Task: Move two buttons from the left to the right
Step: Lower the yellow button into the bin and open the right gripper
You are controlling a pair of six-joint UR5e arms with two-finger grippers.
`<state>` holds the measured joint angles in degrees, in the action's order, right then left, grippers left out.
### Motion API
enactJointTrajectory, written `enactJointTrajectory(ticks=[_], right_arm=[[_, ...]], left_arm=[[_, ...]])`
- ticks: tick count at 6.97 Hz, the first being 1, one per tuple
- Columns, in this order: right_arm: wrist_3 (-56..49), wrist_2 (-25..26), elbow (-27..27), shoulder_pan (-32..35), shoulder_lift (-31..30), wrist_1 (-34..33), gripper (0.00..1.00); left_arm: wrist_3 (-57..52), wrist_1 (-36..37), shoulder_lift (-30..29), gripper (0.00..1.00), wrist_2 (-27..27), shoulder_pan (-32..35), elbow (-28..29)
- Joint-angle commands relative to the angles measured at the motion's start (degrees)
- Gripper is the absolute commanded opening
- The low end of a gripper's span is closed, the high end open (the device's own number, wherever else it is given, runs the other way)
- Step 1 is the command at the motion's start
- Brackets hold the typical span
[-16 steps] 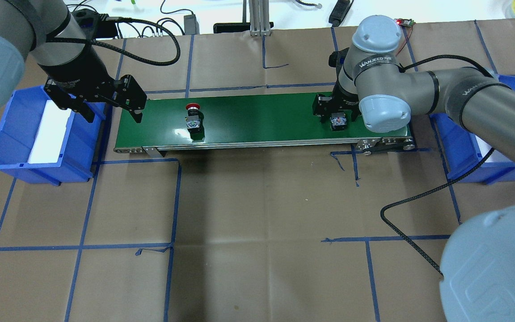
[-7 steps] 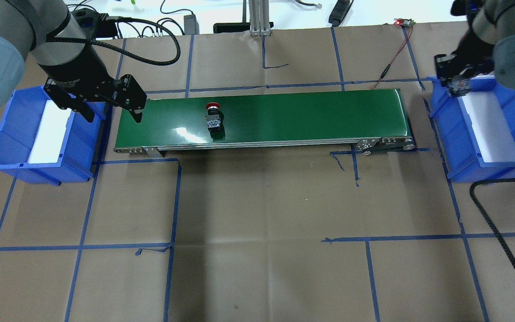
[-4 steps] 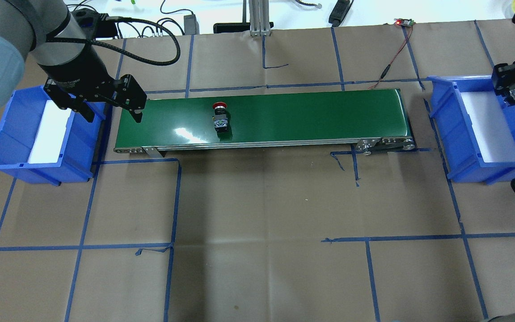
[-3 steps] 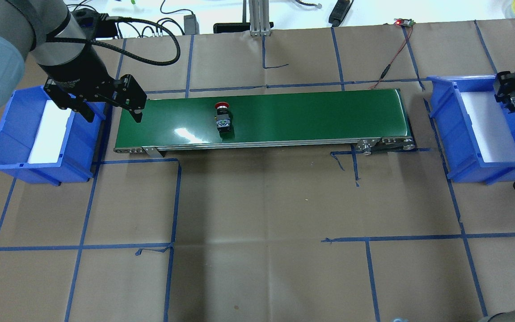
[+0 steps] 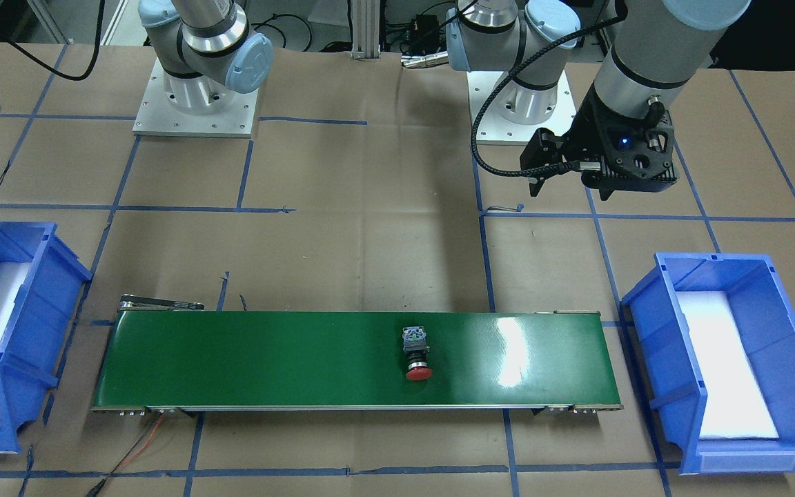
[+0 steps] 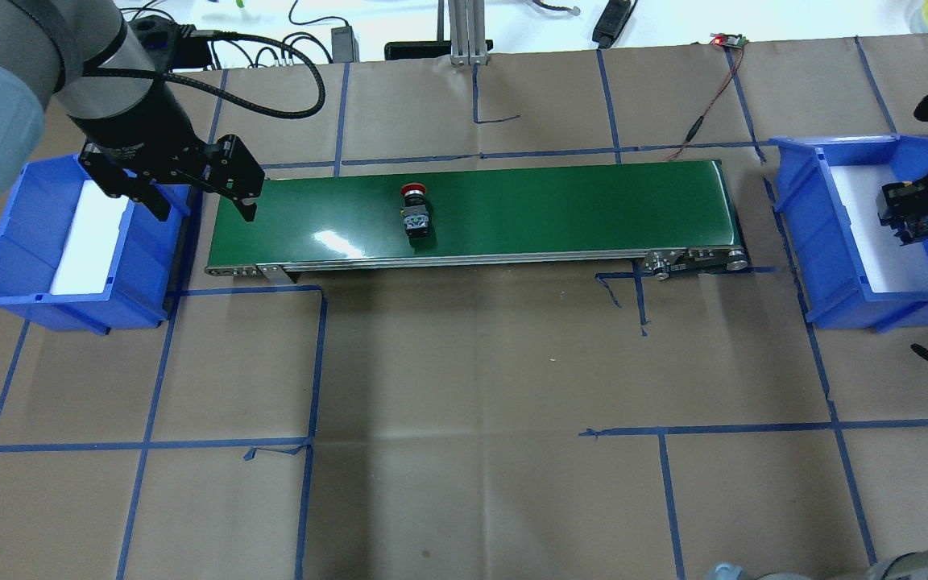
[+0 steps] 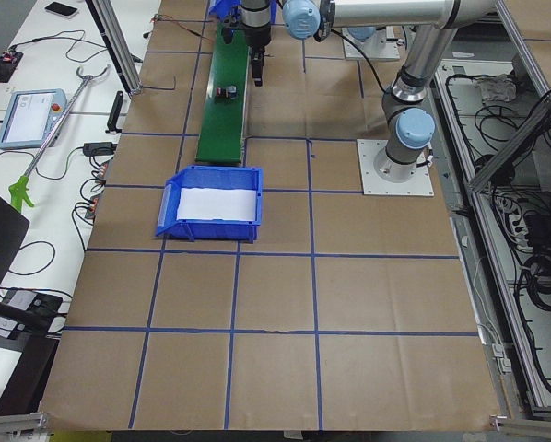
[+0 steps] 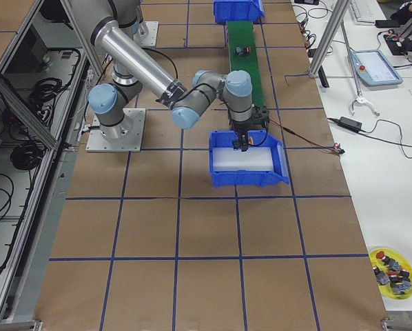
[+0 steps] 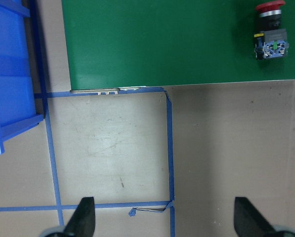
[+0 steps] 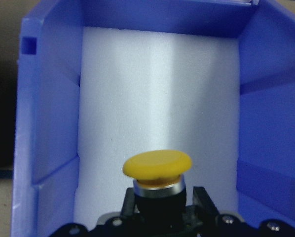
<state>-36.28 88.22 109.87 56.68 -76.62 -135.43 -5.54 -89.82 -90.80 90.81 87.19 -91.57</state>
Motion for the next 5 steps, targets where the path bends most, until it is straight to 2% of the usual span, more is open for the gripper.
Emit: enactJointTrajectory(ticks=[1, 4, 5], right_arm=[[-1.7, -0.2, 1.6, -1.0, 3.0, -1.6, 0.02], [-2.2, 0.0, 2.8, -1.1, 4.8, -2.1, 0.06], [-2.1, 0.0, 3.1, -1.1, 4.8, -2.9, 0.32]], left_arm=[[0.0, 0.0, 0.0, 1.0, 0.1, 0.0, 0.0], [0.0, 0.0, 0.0, 1.0, 0.0, 0.0, 0.1], [0.1, 0.0, 0.0, 1.0, 0.1, 0.0, 0.1]])
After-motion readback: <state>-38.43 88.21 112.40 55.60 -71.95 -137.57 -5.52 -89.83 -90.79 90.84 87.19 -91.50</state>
